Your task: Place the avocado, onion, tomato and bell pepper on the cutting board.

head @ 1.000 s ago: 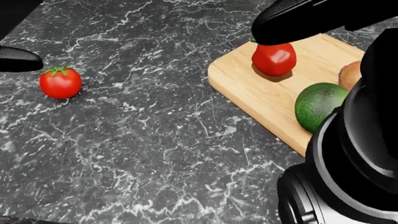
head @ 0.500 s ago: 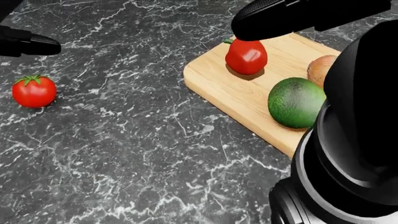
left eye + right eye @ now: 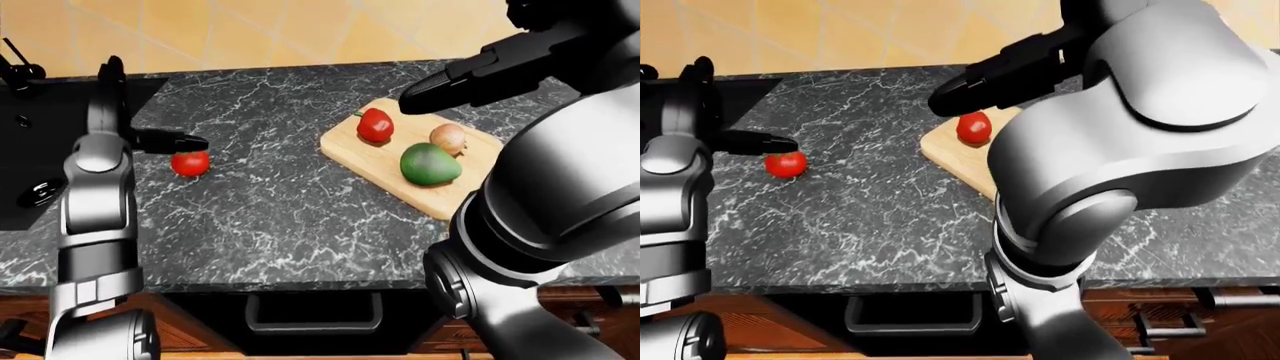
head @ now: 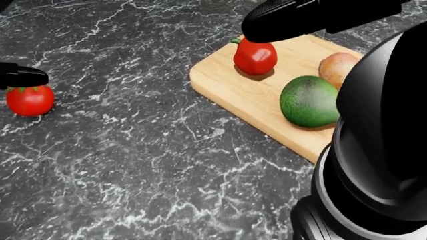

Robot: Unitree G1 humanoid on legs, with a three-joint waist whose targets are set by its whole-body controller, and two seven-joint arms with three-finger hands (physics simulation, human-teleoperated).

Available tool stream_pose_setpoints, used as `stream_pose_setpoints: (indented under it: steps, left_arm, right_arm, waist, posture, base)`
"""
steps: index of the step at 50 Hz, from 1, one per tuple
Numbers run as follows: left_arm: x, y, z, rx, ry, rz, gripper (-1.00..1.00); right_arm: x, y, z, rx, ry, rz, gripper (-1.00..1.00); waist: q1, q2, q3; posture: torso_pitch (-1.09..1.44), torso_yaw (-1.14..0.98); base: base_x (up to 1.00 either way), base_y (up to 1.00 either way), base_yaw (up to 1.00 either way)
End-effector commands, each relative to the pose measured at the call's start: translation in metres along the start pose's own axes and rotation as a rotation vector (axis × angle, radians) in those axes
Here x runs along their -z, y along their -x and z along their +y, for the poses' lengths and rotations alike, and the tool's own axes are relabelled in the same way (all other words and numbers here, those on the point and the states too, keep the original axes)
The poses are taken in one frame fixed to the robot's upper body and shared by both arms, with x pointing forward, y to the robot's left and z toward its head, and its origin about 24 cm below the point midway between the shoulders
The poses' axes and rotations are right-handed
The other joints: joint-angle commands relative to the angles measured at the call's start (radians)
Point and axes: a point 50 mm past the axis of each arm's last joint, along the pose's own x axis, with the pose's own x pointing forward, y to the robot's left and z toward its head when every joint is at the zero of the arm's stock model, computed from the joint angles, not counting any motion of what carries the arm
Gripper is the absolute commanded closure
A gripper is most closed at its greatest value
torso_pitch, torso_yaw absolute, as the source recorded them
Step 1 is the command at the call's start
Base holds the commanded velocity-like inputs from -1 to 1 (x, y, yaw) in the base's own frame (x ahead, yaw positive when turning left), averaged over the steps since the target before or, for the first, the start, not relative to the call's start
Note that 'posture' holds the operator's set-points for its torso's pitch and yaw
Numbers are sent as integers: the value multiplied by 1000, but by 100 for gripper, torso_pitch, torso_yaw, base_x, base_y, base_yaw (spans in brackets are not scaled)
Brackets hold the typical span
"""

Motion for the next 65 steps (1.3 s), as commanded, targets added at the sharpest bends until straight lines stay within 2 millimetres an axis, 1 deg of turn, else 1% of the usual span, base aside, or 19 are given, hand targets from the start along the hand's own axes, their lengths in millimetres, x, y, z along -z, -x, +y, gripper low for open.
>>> stream_pose_setpoints:
  steps: [1, 5, 16, 26, 33, 38, 49, 56, 64, 65]
  left_arm:
    - [-21, 1, 10, -36, 0, -80, -100]
    - [-12, 3, 9, -23, -6, -40, -100]
    - [-9, 5, 6, -6, 0, -17, -100]
    - [5, 10, -1, 33, -12, 24, -100]
    - [12, 13, -3, 44, -21, 35, -100]
    - [15, 13, -5, 53, -27, 39, -100]
    - [22, 15, -7, 66, -35, 43, -100]
    - [28, 18, -5, 68, -37, 54, -100]
    - [31, 17, -6, 68, -34, 58, -100]
    - [32, 18, -6, 69, -32, 59, -91]
  right_arm:
    - [-8, 3, -3, 23, 11, -39, -100]
    - [-7, 3, -2, 22, 13, -36, -100]
    - [-7, 1, -3, 23, 15, -35, -100]
    - [-5, 2, -4, 24, 12, -31, -100]
    - [-2, 1, -2, 19, 8, -27, -100]
    - [0, -1, 0, 18, 8, -25, -100]
    - [3, 1, 1, 16, 4, -23, -100]
    - [1, 1, 0, 17, 3, -25, -100]
    - [-1, 0, 0, 14, 4, -28, -100]
    - [-1, 0, 0, 14, 6, -27, -100]
  waist:
    - [-1, 5, -27]
    - [-4, 8, -29]
    - [-7, 9, -31]
    - [-5, 8, -33]
    - [-4, 5, -34]
    - [-1, 2, -35]
    - [5, -2, -35]
    - [5, -2, -35]
    - [7, -2, -35]
    - [7, -1, -35]
  posture:
    - [0, 14]
    - [0, 14]
    - [0, 14]
    - [0, 14]
    - [0, 14]
    - [0, 14]
    - [0, 14]
    - [0, 14]
    - [0, 14]
    - [0, 14]
  base:
    - [0, 0, 0]
    - [0, 0, 0]
    - [0, 0, 0]
    - [0, 0, 0]
    - [0, 0, 0]
    - [0, 0, 0]
    - [0, 0, 0]
    - [0, 0, 0]
    - [0, 0, 0]
    - [0, 0, 0]
